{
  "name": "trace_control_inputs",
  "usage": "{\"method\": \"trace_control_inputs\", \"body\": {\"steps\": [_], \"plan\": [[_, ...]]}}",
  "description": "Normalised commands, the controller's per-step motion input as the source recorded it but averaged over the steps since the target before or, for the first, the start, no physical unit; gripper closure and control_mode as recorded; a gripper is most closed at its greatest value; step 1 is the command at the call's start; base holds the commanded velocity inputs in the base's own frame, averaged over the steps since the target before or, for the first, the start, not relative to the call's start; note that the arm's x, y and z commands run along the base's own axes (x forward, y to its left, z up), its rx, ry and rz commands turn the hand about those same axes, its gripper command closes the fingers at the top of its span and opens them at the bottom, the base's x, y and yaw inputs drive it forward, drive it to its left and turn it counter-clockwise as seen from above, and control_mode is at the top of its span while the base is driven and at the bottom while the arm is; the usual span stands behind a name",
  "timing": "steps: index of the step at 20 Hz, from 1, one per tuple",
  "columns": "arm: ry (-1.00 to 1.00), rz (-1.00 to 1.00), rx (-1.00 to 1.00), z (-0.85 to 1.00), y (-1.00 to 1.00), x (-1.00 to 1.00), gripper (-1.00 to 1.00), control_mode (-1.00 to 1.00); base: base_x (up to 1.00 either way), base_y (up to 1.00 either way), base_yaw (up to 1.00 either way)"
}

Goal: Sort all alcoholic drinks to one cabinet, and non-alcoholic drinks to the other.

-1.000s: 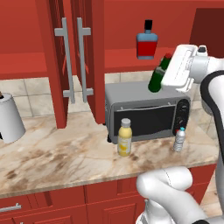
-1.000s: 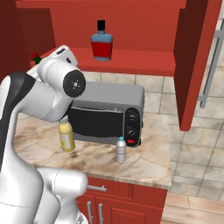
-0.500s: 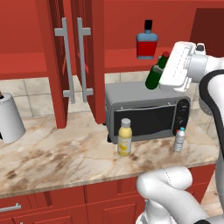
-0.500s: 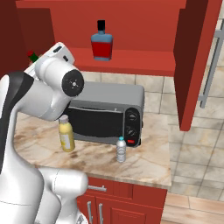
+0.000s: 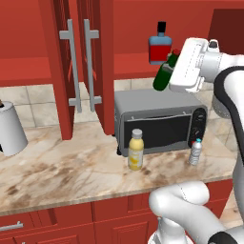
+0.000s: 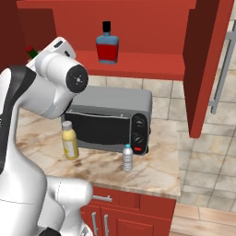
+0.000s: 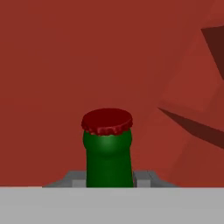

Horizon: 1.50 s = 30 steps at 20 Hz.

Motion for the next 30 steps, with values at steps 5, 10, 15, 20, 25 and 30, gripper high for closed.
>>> {"method": "trace_control_inputs", "body": {"steps": [5, 10, 15, 20, 25, 30], "plan": [[0.00, 0.04, 0.00, 0.02, 0.04, 0.26, 1.00, -1.00, 0.00, 0.00, 0.00], [0.00, 0.05, 0.00, 0.09, 0.02, 0.20, 1.00, -1.00, 0.00, 0.00, 0.00], [0.00, 0.05, 0.00, 0.19, 0.10, 0.09, 1.00, -1.00, 0.00, 0.00, 0.00], [0.00, 0.05, 0.00, 0.03, 0.14, 0.16, 1.00, -1.00, 0.00, 0.00, 0.00], [0.00, 0.03, 0.00, 0.00, 0.12, 0.21, 1.00, -1.00, 0.00, 0.00, 0.00], [0.00, 0.00, 0.00, 0.00, 0.08, 0.18, 1.00, -1.00, 0.00, 0.00, 0.00]]}}
